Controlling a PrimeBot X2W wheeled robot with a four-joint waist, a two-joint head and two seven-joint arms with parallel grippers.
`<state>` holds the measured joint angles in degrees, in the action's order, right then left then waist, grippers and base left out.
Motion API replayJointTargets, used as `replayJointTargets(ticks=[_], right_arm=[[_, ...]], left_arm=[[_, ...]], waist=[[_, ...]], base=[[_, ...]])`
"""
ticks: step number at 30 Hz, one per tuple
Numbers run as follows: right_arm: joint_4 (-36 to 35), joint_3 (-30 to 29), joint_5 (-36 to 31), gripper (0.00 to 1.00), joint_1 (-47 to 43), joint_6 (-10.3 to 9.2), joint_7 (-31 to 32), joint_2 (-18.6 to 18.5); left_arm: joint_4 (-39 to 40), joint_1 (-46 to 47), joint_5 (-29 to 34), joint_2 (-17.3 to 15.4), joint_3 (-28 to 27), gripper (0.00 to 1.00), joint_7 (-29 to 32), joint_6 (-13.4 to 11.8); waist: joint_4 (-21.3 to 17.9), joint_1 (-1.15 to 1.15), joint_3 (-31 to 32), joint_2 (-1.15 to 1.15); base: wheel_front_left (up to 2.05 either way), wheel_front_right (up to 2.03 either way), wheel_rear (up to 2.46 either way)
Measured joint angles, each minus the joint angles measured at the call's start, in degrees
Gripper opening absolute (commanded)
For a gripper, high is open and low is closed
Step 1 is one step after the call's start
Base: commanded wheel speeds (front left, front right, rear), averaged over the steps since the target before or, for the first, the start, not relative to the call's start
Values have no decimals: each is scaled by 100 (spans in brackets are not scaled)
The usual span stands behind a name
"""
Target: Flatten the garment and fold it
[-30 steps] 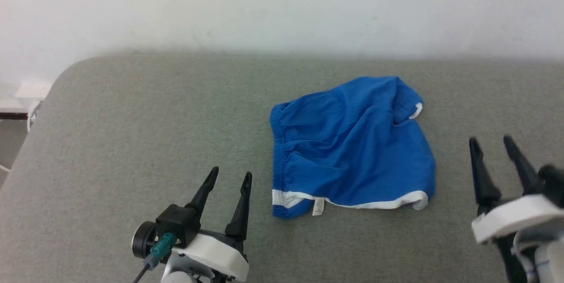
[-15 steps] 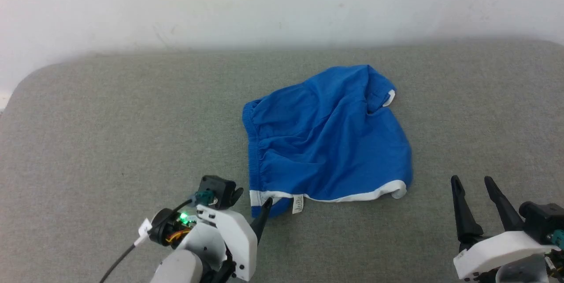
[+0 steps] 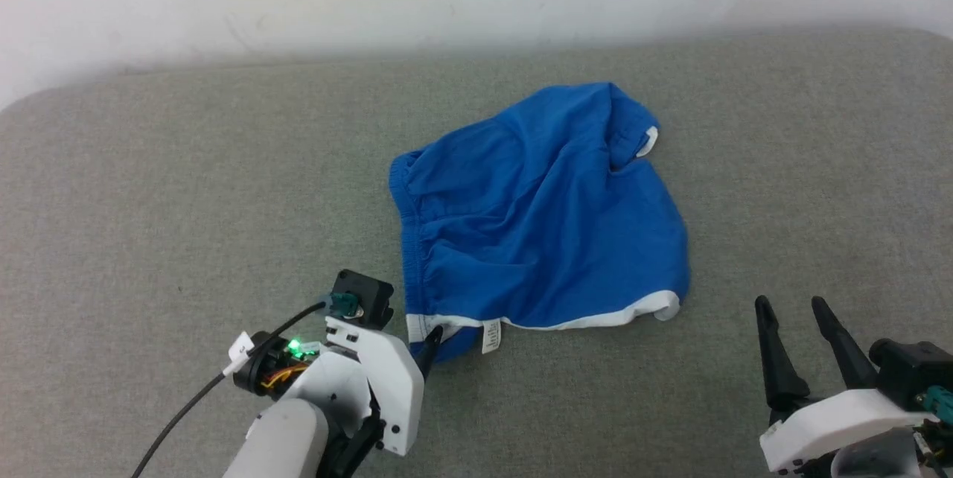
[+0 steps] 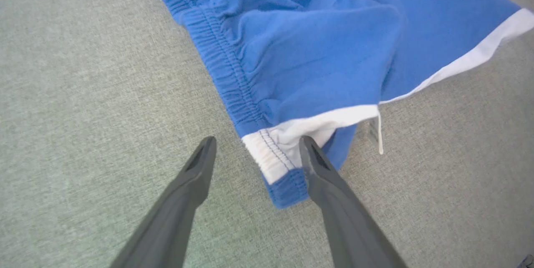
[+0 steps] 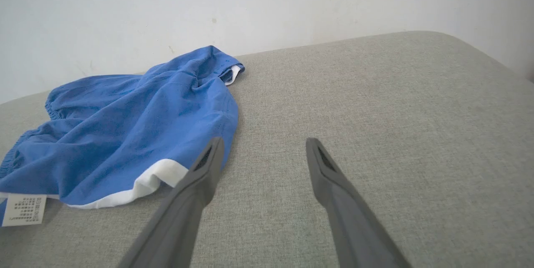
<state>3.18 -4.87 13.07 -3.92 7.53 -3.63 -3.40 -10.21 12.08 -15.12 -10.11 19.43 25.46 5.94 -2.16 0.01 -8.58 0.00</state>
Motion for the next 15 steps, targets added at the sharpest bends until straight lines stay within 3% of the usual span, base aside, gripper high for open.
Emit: replayJointTargets(ticks=[4,5,7,8,15], right_arm=[[62,12,0,100,7,1,-2,7],[77,14,0,100,7,1,-7,8],[100,14,0,100,11,1,-10,10],[107,13,-1,100,12,1,-10,12],[132,42,-90,100,13,0,5,7]], left_arm=[[-32,23,-1,-14,30,100,8,-1],[-54,30,-4,-14,40,75,33,-1],[-92,40,-12,-14,56,13,32,-1],[-110,42,-16,-15,62,0,29,-1],[-186,73,-152,-7,73,0,-255,0]], waist=[[-22,0,-60,0],[-23,0,-70,0],[-20,0,-81,0],[-17,0,-86,0],[44,0,-94,0]], base=[[0,0,0],[0,0,0],[0,0,0],[0,0,0],[0,0,0]])
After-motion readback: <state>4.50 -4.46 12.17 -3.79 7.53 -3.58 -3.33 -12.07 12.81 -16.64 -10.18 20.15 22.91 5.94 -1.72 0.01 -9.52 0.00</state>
